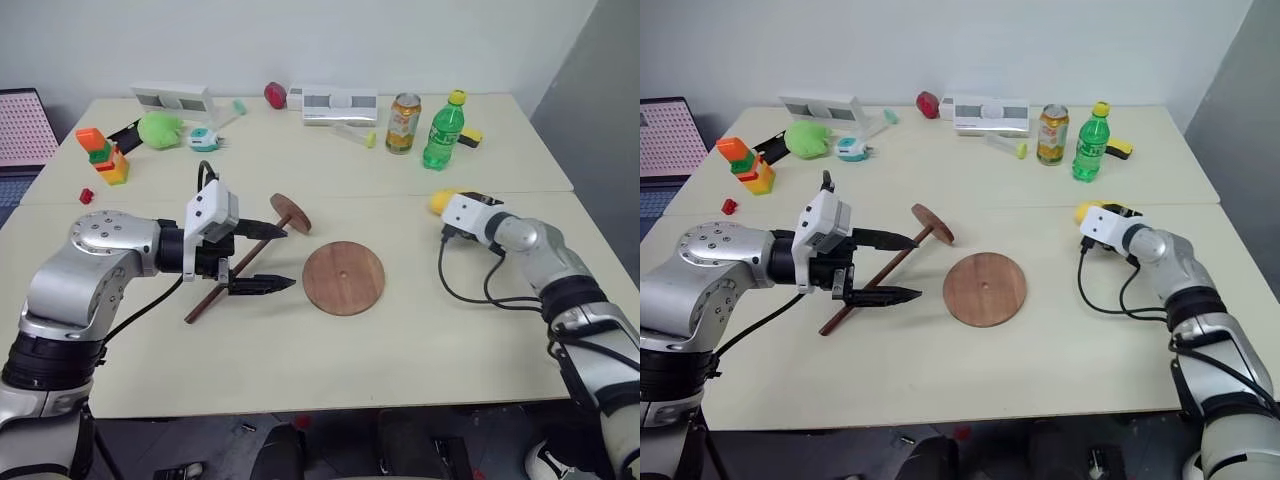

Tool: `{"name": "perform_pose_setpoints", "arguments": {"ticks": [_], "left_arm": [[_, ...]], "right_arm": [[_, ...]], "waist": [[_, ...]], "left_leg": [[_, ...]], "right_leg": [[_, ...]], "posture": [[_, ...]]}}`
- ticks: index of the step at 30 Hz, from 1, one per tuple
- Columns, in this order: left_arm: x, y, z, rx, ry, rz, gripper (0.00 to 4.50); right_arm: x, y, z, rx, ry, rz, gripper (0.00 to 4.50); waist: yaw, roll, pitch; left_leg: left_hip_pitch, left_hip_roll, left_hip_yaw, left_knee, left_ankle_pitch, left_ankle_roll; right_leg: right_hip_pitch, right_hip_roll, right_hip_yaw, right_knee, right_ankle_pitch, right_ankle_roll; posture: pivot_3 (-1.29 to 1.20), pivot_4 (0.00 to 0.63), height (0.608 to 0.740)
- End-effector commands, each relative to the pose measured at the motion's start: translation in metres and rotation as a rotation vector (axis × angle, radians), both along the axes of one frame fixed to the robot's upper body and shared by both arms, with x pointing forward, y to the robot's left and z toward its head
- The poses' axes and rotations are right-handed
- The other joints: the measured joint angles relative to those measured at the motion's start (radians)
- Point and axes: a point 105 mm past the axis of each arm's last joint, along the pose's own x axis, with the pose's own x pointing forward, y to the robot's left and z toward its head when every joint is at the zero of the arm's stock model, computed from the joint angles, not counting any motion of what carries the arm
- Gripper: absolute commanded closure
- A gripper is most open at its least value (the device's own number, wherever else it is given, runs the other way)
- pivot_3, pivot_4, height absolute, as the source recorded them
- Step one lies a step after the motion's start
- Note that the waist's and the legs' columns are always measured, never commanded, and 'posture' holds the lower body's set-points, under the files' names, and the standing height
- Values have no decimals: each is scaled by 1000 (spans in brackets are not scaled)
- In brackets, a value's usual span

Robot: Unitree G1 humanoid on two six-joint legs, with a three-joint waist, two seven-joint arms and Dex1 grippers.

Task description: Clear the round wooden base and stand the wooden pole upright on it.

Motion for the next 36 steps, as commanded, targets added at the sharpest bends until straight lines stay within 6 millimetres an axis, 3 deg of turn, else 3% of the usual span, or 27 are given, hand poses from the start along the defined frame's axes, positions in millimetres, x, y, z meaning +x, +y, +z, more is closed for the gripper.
{"name": "perform_pose_setpoints", "arguments": {"ticks": [1, 3, 8, 10, 16, 22, 27, 36], "left_arm": [[0, 0, 12, -17, -33, -11, 0], [-1, 0, 11, -15, -30, -13, 0], [0, 2, 9, 0, -28, -10, 0], [1, 7, 10, 13, -23, 20, 0], [27, 55, 0, 187, 51, 269, 0], [62, 60, -15, 282, 139, 466, 0], [75, 44, -1, 321, 252, 480, 0], [91, 33, -24, 722, 427, 505, 0]], "right_arm": [[-12, 3, 29, 46, 1, 35, 419], [-26, 6, 37, 71, 45, 72, 16], [-59, 17, 53, 167, 166, 170, 16], [-82, 33, 61, 295, 261, 274, 16], [-151, 77, 89, 526, 510, 625, 16], [-162, 93, 92, 551, 579, 624, 16], [-165, 102, 94, 556, 613, 636, 16], [-166, 119, 90, 566, 615, 686, 16]], "waist": [[5, 0, 0], [5, 0, 0], [15, 0, 0], [16, 0, 0], [20, 0, 0], [25, 0, 0], [28, 0, 0], [21, 0, 0]], "left_leg": [[0, 0, 0, 0, 0, 0], [1, 0, 0, 0, 0, 0], [0, 0, 0, 0, 0, 0], [0, 0, -1, 0, -1, 2], [0, 0, -4, 1, -2, 4], [1, -1, -6, 1, -2, 4], [-1, -2, -7, 2, -2, 4], [-1, -2, -7, 1, 0, 1]], "right_leg": [[0, 0, 0, 0, 0, 0], [0, 1, 0, 1, 0, 0], [0, 1, 0, 0, 0, 0], [0, 1, -1, 0, 0, 0], [2, 1, -3, 0, 0, 0], [4, 1, -6, -1, 0, 0], [4, 1, -8, -1, 0, 0], [4, 1, -7, -2, 0, 0]], "posture": [[0, 150, 740], [0, 150, 740], [0, 150, 740], [0, 150, 740], [0, 150, 740], [0, 150, 740], [0, 150, 740], [0, 150, 740]]}}
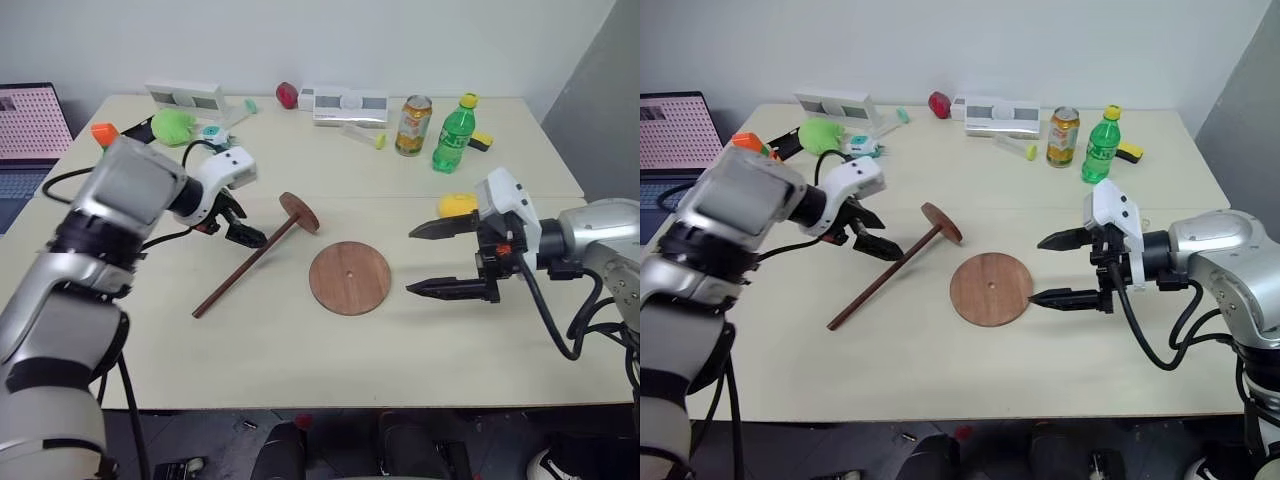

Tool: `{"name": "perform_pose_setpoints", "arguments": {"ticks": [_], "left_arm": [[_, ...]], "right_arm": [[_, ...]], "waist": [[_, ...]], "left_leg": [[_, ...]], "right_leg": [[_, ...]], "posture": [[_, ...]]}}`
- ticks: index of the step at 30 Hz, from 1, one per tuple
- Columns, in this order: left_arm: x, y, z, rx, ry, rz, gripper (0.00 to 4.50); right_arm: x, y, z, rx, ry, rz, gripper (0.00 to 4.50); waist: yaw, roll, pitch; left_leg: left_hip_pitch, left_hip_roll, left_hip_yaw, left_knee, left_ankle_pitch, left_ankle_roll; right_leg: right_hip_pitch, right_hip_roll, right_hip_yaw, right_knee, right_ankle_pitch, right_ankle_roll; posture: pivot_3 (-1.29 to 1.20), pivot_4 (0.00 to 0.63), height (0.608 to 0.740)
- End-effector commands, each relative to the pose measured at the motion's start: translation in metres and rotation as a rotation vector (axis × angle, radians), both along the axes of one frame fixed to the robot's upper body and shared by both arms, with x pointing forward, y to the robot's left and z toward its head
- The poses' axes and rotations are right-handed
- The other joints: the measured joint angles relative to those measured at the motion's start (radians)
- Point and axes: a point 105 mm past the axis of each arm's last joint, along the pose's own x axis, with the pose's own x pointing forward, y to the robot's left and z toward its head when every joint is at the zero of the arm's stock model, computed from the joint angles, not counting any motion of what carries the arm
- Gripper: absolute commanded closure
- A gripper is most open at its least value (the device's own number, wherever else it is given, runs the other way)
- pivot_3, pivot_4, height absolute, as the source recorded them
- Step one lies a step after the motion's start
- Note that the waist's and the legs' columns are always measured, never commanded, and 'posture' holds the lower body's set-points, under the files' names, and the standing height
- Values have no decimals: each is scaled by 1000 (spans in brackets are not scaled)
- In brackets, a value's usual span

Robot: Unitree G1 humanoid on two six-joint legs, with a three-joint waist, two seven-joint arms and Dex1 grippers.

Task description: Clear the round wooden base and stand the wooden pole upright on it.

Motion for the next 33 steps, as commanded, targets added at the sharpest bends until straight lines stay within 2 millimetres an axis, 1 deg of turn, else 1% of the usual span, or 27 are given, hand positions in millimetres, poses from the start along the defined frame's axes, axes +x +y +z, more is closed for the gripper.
{"name": "perform_pose_setpoints", "arguments": {"ticks": [1, 4, 6, 8, 9, 13, 15, 16, 17, 20, 21, 22, 25, 27, 29, 30, 33], "left_arm": [[4, 2, -6, 107, 60, -7, 0], [10, 4, -16, 173, 49, -31, 0], [8, 4, -26, 192, 75, -56, 0], [7, 5, -32, 226, 84, -88, 387], [7, 7, -33, 239, 77, -93, 459], [8, 8, -32, 239, 72, -84, 1245], [8, 9, -31, 238, 72, -86, 1547], [7, 8, -30, 235, 76, -93, 1875], [6, 7, -29, 233, 78, -97, 2013], [4, 7, -28, 228, 86, -106, 2802], [3, 7, -28, 227, 88, -108, 2929], [1, 7, -28, 226, 92, -109, 3303], [-2, 9, -30, 223, 100, -110, 3965], [-3, 9, -30, 210, 104, -98, 4254], [-5, 9, -29, 192, 101, -85, 4254], [-3, 9, -25, 159, 76, -63, 4254], [4, -1, -3, -5, 1, -22, 4254]], "right_arm": [[-4, 8, 11, 16, -58, 35, 16], [-5, 11, 13, 29, -62, 40, 16], [-5, 13, 13, 31, -63, 38, 16], [-6, 14, 13, 38, -64, 37, 0], [-6, 14, 13, 43, -63, 35, 0], [-7, 14, 14, 53, -62, 27, 0], [-7, 15, 14, 57, -63, 23, 0], [-7, 15, 14, 61, -63, 20, 0], [-6, 15, 14, 64, -63, 17, 0], [-4, 17, 13, 70, -68, 9, 0], [-4, 17, 13, 71, -70, 6, 0], [-3, 17, 13, 71, -72, 5, 0], [-3, 18, 13, 77, -72, 5, 0], [-2, 18, 14, 79, -72, 3, 0], [-1, 18, 14, 82, -74, 0, 0], [-1, 18, 14, 85, -76, -4, 0], [-1, 16, 15, 89, -82, -17, 0]], "waist": [[-1, 0, 0], [-4, 0, 0], [-4, 0, 0], [-4, 0, 0], [-3, 0, 0], [-2, 0, 0], [-2, 0, 0], [-2, 0, 0], [-2, 0, 0], [-2, 0, 0], [-2, 0, 0], [-2, 0, 0], [-3, 0, 0], [-2, 0, 0], [-3, 0, 0], [-3, 0, 0], [-2, 0, 0]], "left_leg": [[0, 0, 0, 0, 0, 0], [-1, 1, 1, -1, 0, 0], [-1, 1, 0, -1, 0, 0], [-1, 1, 0, -1, 0, 0], [-1, 1, 1, -1, 0, 0], [-1, 1, 0, 0, 0, 0], [-1, 0, 0, 0, 0, 0], [-1, 0, 0, 0, 0, 0], [-1, 0, 0, 0, 0, 0], [-1, 0, 0, 0, 0, 0], [-1, 0, 0, 0, 0, 0], [-1, 0, 0, 0, 0, 0], [-1, 0, 0, 0, 0, 0], [-1, 1, 0, 0, 0, 0], [-1, 0, 0, 0, 0, 0], [-1, 0, 0, 0, 0, 0], [-1, 1, -1, 0, 0, 0]], "right_leg": [[0, 0, 0, 0, 0, 0], [-2, 0, 1, 0, 0, 0], [-2, 0, 1, 0, 0, 0], [-2, 0, 1, 0, 0, 0], [-2, 0, 1, 0, 0, 0], [-2, 0, 1, 0, 0, 0], [-2, -1, 1, 0, 0, 0], [-2, -1, 1, 0, 0, 0], [-2, -1, 1, 0, 0, 0], [-2, -1, 1, 0, 0, 0], [-2, -1, 1, 0, 0, 0], [-2, -1, 1, 0, 0, 0], [-2, -1, 1, 0, 0, 0], [-2, -1, 1, 0, 0, 0], [-2, -1, 1, 0, 0, 0], [-2, -1, 1, 0, 0, 0], [-2, 0, 0, 1, 0, 0]], "posture": [[0, 150, 740], [0, 150, 740], [0, 150, 740], [0, 150, 740], [0, 150, 740], [0, 150, 740], [0, 150, 740], [0, 150, 740], [0, 150, 740], [0, 150, 740], [0, 150, 740], [0, 150, 740], [0, 150, 740], [0, 150, 740], [0, 150, 740], [0, 150, 740], [0, 150, 740]]}}
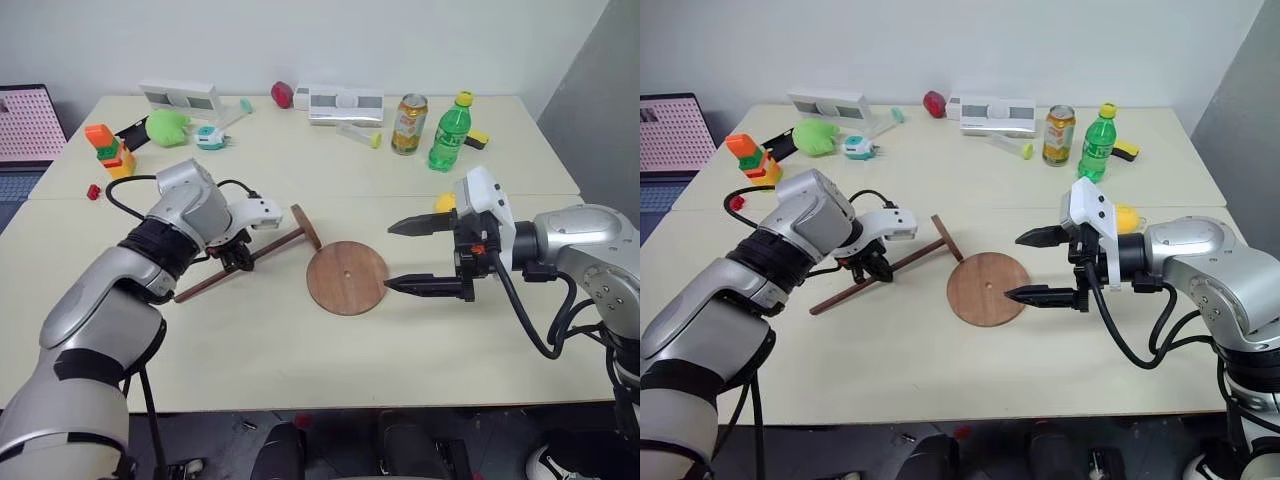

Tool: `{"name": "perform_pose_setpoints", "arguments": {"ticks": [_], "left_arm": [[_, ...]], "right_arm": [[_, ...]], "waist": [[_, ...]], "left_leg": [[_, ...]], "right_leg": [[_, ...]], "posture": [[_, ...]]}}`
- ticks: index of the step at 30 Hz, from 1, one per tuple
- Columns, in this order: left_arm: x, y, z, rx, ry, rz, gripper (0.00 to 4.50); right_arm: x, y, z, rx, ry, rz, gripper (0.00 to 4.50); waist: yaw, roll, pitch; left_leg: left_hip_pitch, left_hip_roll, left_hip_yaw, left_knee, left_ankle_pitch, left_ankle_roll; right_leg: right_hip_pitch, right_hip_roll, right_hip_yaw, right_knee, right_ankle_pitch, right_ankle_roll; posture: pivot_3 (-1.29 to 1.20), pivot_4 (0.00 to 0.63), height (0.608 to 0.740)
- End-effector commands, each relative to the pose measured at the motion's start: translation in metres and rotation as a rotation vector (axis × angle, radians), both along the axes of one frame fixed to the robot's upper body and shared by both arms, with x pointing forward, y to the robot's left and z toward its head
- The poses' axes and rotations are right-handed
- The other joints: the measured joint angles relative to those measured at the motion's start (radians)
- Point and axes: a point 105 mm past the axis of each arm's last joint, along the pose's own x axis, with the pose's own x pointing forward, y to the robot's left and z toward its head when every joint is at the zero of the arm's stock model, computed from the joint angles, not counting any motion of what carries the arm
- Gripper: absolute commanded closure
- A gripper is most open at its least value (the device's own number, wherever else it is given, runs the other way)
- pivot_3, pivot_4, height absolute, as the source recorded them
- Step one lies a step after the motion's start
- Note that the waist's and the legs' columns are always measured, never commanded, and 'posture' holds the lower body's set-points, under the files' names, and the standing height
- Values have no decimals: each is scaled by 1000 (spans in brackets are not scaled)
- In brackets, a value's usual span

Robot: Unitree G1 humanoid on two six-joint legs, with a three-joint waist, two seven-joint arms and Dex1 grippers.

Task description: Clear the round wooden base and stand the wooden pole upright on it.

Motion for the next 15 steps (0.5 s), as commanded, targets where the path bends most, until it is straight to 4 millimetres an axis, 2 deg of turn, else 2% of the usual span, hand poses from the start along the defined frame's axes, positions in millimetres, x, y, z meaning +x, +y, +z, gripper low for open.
{"name": "perform_pose_setpoints", "arguments": {"ticks": [1, 2, 4, 7, 9, 12, 15], "left_arm": [[11, -12, 40, -220, -123, 57, 4254], [15, -18, 55, -299, -180, 60, 4254], [24, -33, 96, -550, -341, 60, 4254], [14, -60, 142, -860, -580, -154, 4254], [6, -71, 154, -1021, -671, -179, 4254], [-6, -86, 154, -1167, -636, -187, 4254], [-29, -110, 157, -1313, -674, -327, 4254]], "right_arm": [[-2, -1, 9, 20, -50, -5, 0], [-2, -2, 9, 21, -50, -11, 0], [-1, -4, 8, 29, -49, -31, 0], [-1, -3, 6, 46, -55, -45, 0], [-2, -1, 7, 66, -69, -44, 0], [-4, 1, 8, 82, -84, -35, 0], [-6, 1, 5, 80, -90, -36, 0]], "waist": [[0, 0, 0], [0, 0, 0], [2, 0, 0], [3, -1, 0], [5, 0, 0], [7, 0, 0], [6, 0, 0]], "left_leg": [[0, 0, 0, 0, 0, 0], [0, 0, 0, 0, 0, 0], [-1, 0, 0, 1, 0, 0], [-2, 0, -2, 1, 0, 0], [-2, 2, -1, 1, 0, 0], [-1, 0, 0, 2, 0, -1], [0, -1, 1, 3, 0, -1]], "right_leg": [[0, 0, 0, 0, 0, 0], [0, 0, 0, 0, 0, 0], [0, 0, -1, 0, 0, 0], [0, -2, -1, -1, 0, 0], [0, -3, -1, -1, 0, 0], [0, -4, 0, 0, 0, 0], [0, -3, 0, 2, 0, 0]], "posture": [[0, 150, 740], [0, 150, 740], [0, 150, 740], [0, 150, 740], [0, 150, 740], [0, 150, 740], [0, 150, 740]]}}
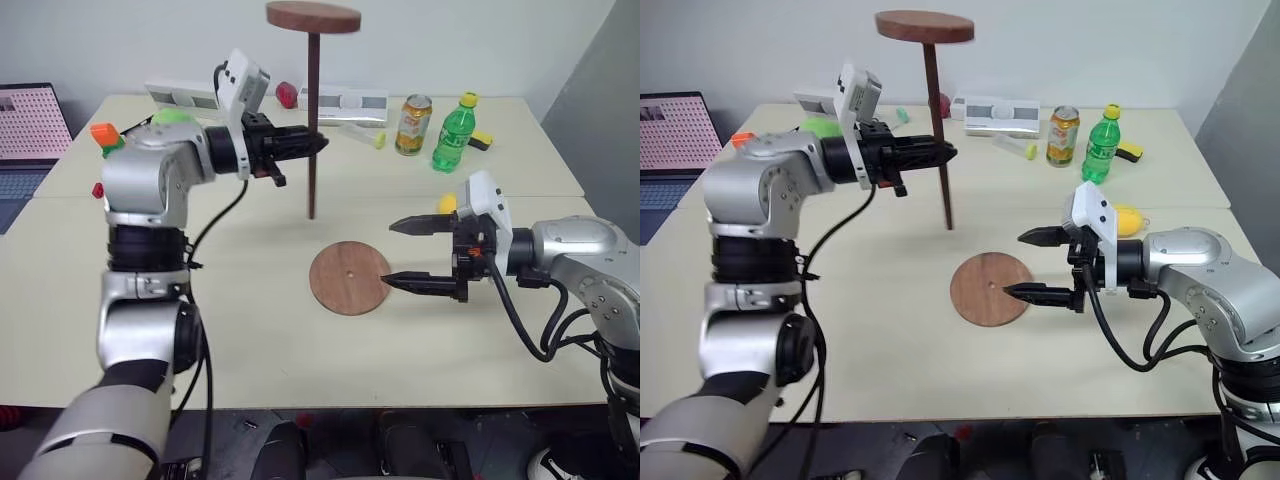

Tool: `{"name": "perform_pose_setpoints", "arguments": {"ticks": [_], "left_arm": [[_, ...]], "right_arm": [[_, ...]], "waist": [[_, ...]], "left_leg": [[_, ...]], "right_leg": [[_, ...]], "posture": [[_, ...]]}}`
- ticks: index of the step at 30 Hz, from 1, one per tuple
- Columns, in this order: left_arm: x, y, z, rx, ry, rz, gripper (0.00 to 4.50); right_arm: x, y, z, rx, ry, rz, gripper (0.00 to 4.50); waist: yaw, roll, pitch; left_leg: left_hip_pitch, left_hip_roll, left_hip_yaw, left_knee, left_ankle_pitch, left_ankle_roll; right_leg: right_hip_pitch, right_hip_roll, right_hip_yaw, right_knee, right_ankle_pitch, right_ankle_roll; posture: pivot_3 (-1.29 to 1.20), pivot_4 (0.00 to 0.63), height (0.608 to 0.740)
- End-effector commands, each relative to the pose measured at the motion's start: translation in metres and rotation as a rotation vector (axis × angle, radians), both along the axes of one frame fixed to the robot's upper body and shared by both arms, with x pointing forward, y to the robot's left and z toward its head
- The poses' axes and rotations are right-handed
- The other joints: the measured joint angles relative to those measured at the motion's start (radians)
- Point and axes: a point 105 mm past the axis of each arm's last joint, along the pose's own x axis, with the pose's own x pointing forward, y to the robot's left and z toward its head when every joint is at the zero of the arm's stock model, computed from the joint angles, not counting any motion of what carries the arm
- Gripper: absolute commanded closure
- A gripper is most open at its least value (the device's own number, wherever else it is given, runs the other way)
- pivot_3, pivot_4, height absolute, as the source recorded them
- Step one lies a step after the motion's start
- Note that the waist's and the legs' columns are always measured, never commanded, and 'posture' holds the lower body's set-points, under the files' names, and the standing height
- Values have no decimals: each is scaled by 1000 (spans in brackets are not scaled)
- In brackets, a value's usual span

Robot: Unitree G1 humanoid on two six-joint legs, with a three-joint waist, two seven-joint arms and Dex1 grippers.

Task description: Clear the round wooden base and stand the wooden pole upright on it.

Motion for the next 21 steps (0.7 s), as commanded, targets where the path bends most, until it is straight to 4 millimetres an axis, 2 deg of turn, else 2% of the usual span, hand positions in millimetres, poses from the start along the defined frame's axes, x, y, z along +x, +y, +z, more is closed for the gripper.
{"name": "perform_pose_setpoints", "arguments": {"ticks": [1, 3, 6, 8, 9, 12, 21], "left_arm": [[-31, -21, 27, -159, -215, -121, 4254], [-32, -25, 20, -179, -239, -95, 4254], [-45, -30, -12, -77, -265, -155, 4254], [-39, -30, -37, 33, -284, -104, 4254], [-42, -29, -46, 54, -272, -118, 4254], [-54, -25, -58, 65, -249, -162, 4254], [-53, -28, -71, -10, -190, -116, 4254]], "right_arm": [[-7, 0, 11, 24, -71, 10, 0], [-7, -1, 10, 23, -71, 5, 0], [-9, -2, 10, 28, -70, -6, 0], [-10, -2, 7, 22, -68, -11, 0], [-11, -2, 6, 22, -64, -13, 0], [-13, -2, 4, 21, -59, -16, 0], [-12, -3, -1, 9, -54, -27, 0]], "waist": [[1, 0, 0], [4, 0, 0], [0, 0, -1], [0, 1, -1], [0, 1, -1], [4, 1, -1], [23, 1, -1]], "left_leg": [[0, 0, 0, 0, 0, 0], [0, 0, 0, 0, 0, 0], [1, 0, 2, -1, 0, 0], [2, 1, 2, -2, 0, 0], [4, 1, 2, -2, 0, 0], [4, 1, 1, -1, 0, 1], [3, 0, 1, -1, 0, 1]], "right_leg": [[0, 0, 0, 0, 0, 0], [0, 0, 0, -1, 0, 0], [0, 1, 1, 0, 0, 0], [1, 1, 2, 0, 0, 0], [3, 1, 2, -1, 0, 0], [4, 1, 1, -1, 0, 0], [5, 1, 1, -3, 0, 0]], "posture": [[0, 150, 740], [0, 150, 740], [0, 150, 740], [0, 150, 740], [0, 150, 740], [0, 150, 740], [0, 150, 740]]}}
